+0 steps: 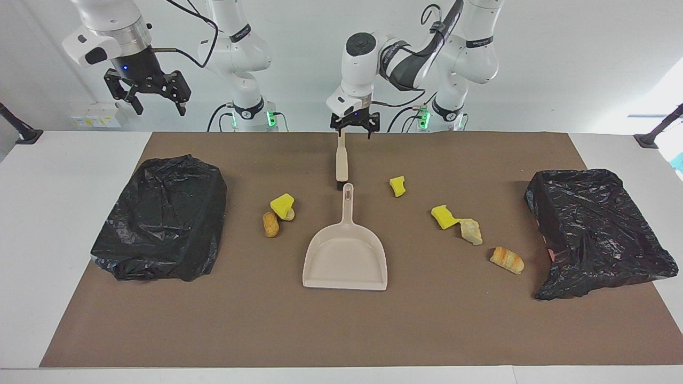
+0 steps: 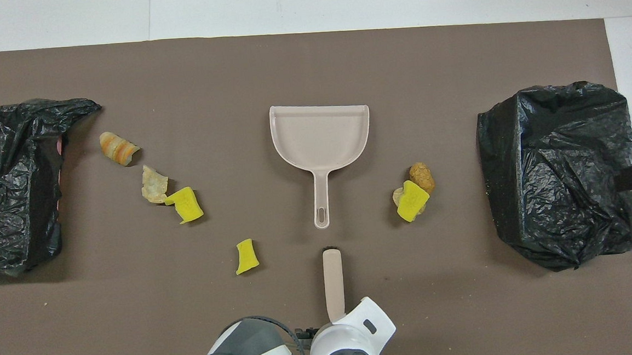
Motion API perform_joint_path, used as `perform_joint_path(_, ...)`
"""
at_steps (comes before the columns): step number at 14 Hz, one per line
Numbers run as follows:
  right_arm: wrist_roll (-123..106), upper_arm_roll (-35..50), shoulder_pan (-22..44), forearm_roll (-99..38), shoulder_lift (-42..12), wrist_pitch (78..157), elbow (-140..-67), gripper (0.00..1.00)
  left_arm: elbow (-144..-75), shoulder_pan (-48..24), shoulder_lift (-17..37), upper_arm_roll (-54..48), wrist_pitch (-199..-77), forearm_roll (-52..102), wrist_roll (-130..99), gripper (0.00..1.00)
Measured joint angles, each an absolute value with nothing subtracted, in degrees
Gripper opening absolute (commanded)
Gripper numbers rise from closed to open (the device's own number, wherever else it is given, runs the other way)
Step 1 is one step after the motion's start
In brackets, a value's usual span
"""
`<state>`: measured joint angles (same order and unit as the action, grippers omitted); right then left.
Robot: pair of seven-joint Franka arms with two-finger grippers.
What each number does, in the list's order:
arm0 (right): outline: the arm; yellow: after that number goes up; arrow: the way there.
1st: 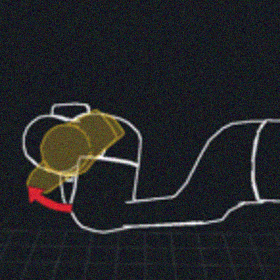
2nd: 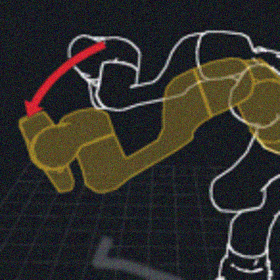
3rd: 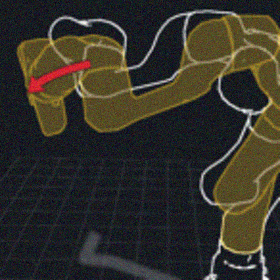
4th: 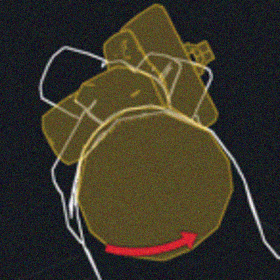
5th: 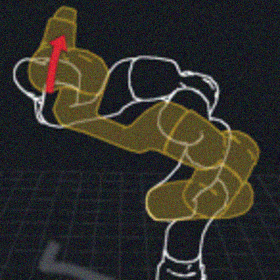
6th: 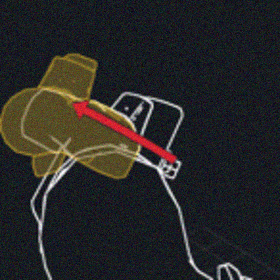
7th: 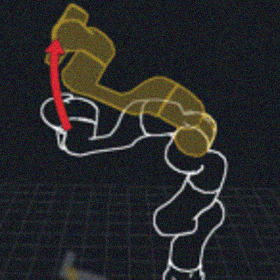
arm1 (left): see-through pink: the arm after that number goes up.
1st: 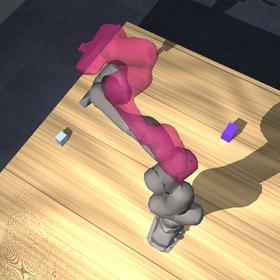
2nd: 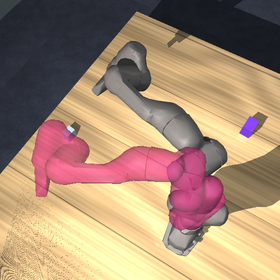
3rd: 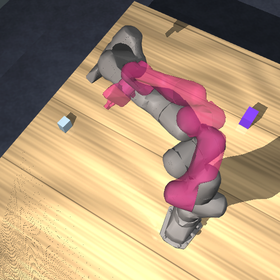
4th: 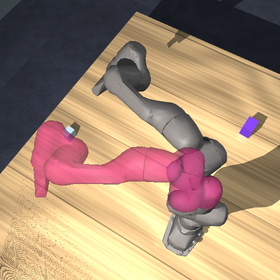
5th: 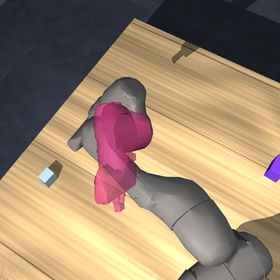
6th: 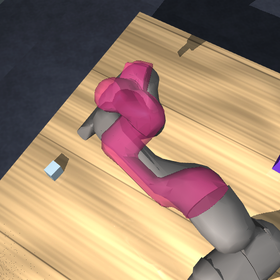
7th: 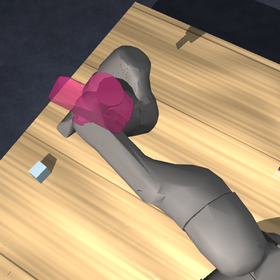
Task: Sweep and dump trash in bin
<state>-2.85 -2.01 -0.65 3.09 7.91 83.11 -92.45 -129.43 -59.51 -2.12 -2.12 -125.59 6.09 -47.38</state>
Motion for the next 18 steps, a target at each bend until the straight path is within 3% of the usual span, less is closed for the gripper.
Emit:
perform_joint_path(7,-2.8,-2.0,-0.7,3.1,8.1,83.1,-92.4,1.00,-130.4,-62.8,0.5,-1.9,-127.7,6.3,-49.6,1.00)
perform_joint_path(8,-2.8,-2.0,-0.7,3.1,8.1,83.1,-92.5,1.00,-130.4,-62.8,0.8,-1.7,-127.8,6.3,-49.6,0.89)
perform_joint_path(12,-2.9,-2.0,-0.6,3.1,8.2,83.2,-92.4,1.00,-130.4,-62.8,0.9,-1.4,-127.8,7.0,-51.1,0.17)
perform_joint_path(13,-3.2,-1.9,-0.5,3.1,8.2,83.7,-92.4,1.00,-130.4,-62.8,0.9,-1.4,-127.8,7.2,-51.3,0.03)
perform_joint_path(18,-3.8,-1.6,-0.4,3.1,8.2,84.6,-92.7,1.00,-130.1,-62.4,0.8,-1.0,-125.9,7.3,-51.9,0.00)
